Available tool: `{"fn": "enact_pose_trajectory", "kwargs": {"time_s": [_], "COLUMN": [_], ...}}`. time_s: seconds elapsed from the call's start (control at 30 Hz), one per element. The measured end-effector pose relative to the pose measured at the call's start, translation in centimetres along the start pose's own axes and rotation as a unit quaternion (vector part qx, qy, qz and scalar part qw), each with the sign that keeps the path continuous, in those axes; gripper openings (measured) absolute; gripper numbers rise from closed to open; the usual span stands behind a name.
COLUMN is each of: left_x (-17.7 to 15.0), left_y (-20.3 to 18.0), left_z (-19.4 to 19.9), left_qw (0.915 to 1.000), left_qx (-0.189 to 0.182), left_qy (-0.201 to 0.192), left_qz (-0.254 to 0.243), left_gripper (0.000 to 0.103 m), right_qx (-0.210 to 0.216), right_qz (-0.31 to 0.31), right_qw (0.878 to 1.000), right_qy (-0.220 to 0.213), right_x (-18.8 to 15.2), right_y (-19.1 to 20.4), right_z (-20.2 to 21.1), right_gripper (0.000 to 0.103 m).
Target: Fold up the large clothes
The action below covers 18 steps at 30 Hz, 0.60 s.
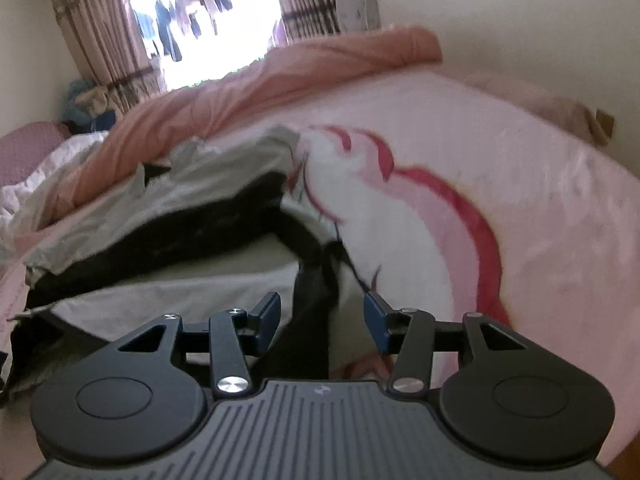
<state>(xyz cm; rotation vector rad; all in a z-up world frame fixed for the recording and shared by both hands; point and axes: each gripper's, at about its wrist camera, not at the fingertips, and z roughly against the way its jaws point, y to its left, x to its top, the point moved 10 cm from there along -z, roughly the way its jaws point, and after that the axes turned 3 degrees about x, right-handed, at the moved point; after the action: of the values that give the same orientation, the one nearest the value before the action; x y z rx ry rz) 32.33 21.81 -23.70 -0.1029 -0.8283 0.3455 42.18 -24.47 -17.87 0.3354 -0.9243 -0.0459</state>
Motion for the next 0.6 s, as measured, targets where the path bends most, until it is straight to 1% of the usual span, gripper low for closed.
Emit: {"fn": "enact_pose_trajectory", "kwargs": {"time_s": [0.13, 0.17, 0.2, 0.23, 0.27, 0.3, 0.33, 0.37, 0.4, 0.43, 0.47, 0.5, 0.6], "left_x": [-0.6, -0.7, -0.8, -0.8, -0.9, -0.8, -0.7, -0.4, 0.1, 0.6, 1.3, 2.3, 6.1], "left_y": [-0.3, -0.3, -0.3, -0.2, 0.0, 0.3, 0.4, 0.5, 0.5, 0.4, 0.3, 0.3, -0.5], "left_z": [-0.4, -0.4, -0.4, -0.5, -0.4, -0.1, 0.3, 0.9, 1.6, 2.4, 3.3, 4.2, 6.5], "left_qw": [0.9999, 0.9999, 0.9999, 0.9999, 0.9999, 0.9999, 0.9999, 0.9999, 1.0000, 0.9999, 0.9997, 0.9991, 0.9953], "left_qx": [-0.002, -0.003, -0.004, -0.002, 0.003, 0.006, 0.000, -0.002, -0.005, -0.007, -0.008, 0.004, -0.018], "left_qy": [0.011, 0.012, 0.012, 0.012, 0.013, 0.011, 0.013, 0.011, 0.004, -0.006, -0.023, -0.041, -0.094], "left_qz": [-0.002, -0.001, -0.002, -0.001, -0.001, 0.000, 0.001, -0.001, -0.002, -0.003, -0.001, -0.004, 0.013], "left_gripper": [0.084, 0.082, 0.078, 0.063, 0.048, 0.043, 0.031, 0.022, 0.018, 0.012, 0.004, 0.004, 0.004], "right_qx": [0.039, 0.033, 0.025, 0.030, 0.026, 0.001, 0.002, 0.008, 0.016, 0.024, 0.032, 0.043, 0.062], "right_qz": [-0.018, -0.020, -0.015, -0.011, -0.008, 0.004, 0.006, -0.006, -0.016, -0.021, -0.028, -0.036, -0.052], "right_qw": [0.998, 0.998, 0.999, 0.999, 0.999, 1.000, 1.000, 1.000, 1.000, 0.999, 0.999, 0.998, 0.994], "right_qy": [0.036, 0.041, 0.039, 0.033, 0.027, 0.020, 0.016, 0.005, -0.004, -0.010, -0.021, -0.035, -0.076], "right_x": [-1.4, -1.8, -2.1, -2.3, -2.3, -2.2, -2.1, -1.9, -1.5, -1.1, -0.4, 0.5, 4.1], "right_y": [1.0, 1.0, 1.1, 1.5, 1.6, 1.5, 1.5, 1.4, 1.3, 1.3, 1.3, 1.5, 2.2], "right_z": [-1.4, -1.9, -2.0, -1.8, -1.4, -0.9, -0.2, 0.7, 1.7, 2.6, 3.5, 4.5, 5.8], "right_gripper": [0.060, 0.054, 0.048, 0.026, 0.004, 0.003, 0.003, 0.002, 0.002, 0.002, 0.002, 0.002, 0.001]}}
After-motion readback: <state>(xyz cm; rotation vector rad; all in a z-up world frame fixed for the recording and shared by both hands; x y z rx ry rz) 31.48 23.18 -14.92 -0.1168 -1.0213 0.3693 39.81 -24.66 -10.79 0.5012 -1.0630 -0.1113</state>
